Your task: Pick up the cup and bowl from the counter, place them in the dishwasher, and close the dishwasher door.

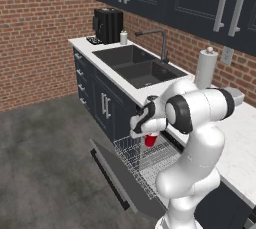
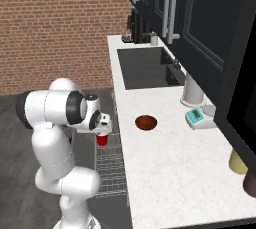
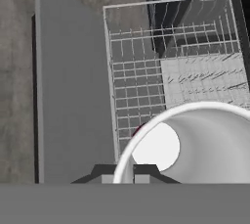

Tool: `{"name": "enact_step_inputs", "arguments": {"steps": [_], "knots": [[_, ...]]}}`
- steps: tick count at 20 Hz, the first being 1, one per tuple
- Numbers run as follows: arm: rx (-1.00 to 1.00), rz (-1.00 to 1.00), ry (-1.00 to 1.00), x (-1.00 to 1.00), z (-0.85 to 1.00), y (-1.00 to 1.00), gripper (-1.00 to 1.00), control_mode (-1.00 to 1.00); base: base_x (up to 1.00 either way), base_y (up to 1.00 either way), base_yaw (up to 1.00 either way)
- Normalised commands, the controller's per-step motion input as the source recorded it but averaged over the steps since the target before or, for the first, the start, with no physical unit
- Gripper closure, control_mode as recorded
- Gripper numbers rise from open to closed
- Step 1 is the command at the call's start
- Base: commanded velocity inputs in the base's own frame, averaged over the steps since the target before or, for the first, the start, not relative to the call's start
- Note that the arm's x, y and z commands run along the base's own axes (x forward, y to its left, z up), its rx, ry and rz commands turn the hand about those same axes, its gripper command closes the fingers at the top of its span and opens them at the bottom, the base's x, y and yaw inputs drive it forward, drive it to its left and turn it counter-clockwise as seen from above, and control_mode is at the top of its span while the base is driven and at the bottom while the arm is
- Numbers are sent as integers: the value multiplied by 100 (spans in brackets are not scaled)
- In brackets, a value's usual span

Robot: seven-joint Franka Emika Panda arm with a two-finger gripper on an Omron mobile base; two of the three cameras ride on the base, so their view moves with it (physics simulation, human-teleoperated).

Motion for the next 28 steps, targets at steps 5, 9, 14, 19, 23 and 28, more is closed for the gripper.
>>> {"name": "enact_step_inputs", "arguments": {"steps": [5, 9, 14, 19, 23, 28], "knots": [[-4, -1, 9, 17, -57, 42, 100, -100, 0, 0, 0], [-14, -7, 17, 27, -44, 40, 100, -100, 0, 0, 0], [-11, -2, 5, 30, -46, 9, 100, -100, 0, 0, 0], [-1, 1, 0, 33, -43, -5, 100, -100, 0, 0, 0], [0, 1, 1, 49, -35, 0, 100, -100, 0, 0, 0], [0, 0, 1, 50, -36, 0, 100, -100, 0, 0, 0]]}}
